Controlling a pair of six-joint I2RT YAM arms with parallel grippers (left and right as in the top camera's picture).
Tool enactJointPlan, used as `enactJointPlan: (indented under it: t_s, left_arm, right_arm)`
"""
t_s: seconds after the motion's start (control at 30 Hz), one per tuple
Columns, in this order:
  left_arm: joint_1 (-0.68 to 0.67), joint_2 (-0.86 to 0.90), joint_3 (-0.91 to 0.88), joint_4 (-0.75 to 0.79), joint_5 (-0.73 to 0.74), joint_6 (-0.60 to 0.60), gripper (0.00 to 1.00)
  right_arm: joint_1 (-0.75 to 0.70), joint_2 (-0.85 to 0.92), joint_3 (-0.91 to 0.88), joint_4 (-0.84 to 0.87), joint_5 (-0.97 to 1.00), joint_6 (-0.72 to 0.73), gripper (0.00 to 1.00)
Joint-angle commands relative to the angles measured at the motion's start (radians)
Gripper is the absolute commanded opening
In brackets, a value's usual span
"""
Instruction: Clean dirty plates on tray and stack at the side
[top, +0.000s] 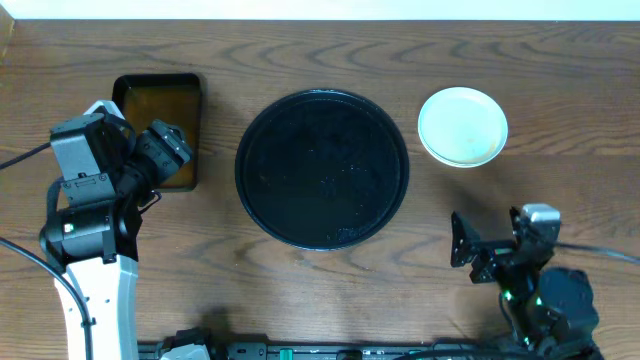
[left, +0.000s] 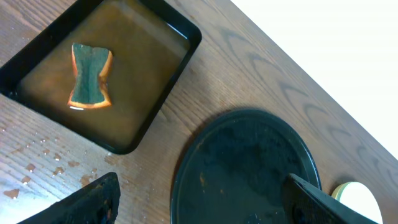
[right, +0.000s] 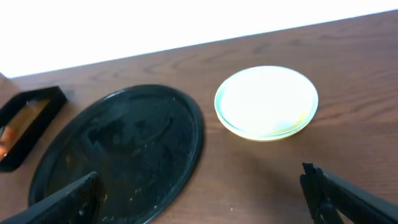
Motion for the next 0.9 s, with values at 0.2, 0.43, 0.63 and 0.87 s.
enactJointPlan:
  t_s: [0.2,0.43,0.63,0.87]
  left_arm:
    - [0.003,0.001,-0.001,0.000,0.004,0.000,0.83]
    - [0.003,0.001,-0.001,0.000,0.004,0.000,0.83]
    - [0.003,0.001,-0.001,0.000,0.004,0.000,0.83]
    - [0.003,0.001,-0.001,0.000,0.004,0.000,0.83]
  right_arm:
    - [-0.021,-0.140,-0.182,0.192,0.075,-0.030,0.99]
    - [-0.071,-0.264,-0.318,0.291,0.061,-0.029,0.99]
    - [-0.115,-0.262,-0.370,0.388,0.066,-0.030,0.99]
    - [-0.180,-0.262,-0.436,0.505,0.066,-0.029,0.99]
